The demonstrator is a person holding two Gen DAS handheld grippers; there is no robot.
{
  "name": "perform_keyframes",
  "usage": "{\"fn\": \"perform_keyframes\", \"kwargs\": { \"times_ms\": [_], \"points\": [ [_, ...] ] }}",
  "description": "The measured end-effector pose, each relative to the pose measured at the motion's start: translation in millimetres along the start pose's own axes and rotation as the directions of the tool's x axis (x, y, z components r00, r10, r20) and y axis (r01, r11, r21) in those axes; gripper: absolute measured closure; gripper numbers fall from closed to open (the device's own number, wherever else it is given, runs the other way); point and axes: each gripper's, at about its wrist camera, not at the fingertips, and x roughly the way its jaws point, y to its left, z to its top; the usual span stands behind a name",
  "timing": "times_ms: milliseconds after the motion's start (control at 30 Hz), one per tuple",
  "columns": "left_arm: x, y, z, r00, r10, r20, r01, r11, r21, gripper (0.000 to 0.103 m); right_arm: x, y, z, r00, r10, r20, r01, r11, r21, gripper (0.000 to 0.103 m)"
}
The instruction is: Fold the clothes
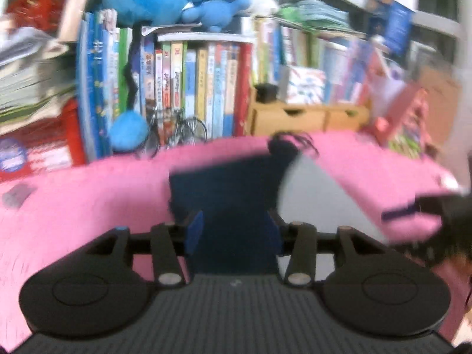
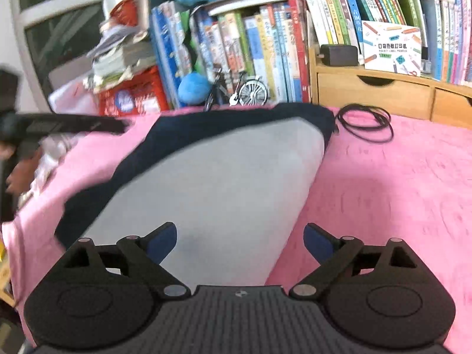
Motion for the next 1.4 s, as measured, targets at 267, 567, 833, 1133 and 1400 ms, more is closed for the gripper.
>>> {"fn": "perform_keyframes", "kwargs": {
  "times_ms": [267,567,833,1133,1400],
  "points": [
    [-51,-28,-79,1.0,0.025,0.016,-0.024,0.998,-0.059,0.048,-49,69,-86,0.996,-0.088,-0.007,0.087,0.992,-0.094,0.008],
    [-72,-44,-113,0.991,0.13,0.038,-0.13,0.991,-0.024,0.047,-66,108,-109,0.975,-0.181,0.125,0.194,0.975,-0.105,0.003],
    [-69,-50,-120,0.988,0.151,0.04,-0.151,0.988,-0.002,0.042,-65,121,-110,0.963,-0.192,0.188,0.224,0.961,-0.162,0.002],
    [-60,-59,-121,0.99,0.143,0.014,-0.144,0.989,0.028,0.031,-61,119,-118,0.96,-0.194,0.2,0.233,0.953,-0.195,0.001],
    [-51,-66,-114,0.991,0.133,0.006,-0.133,0.988,0.075,0.002,-56,112,-119,0.957,-0.207,0.202,0.243,0.954,-0.176,0.0]
  ]
}}
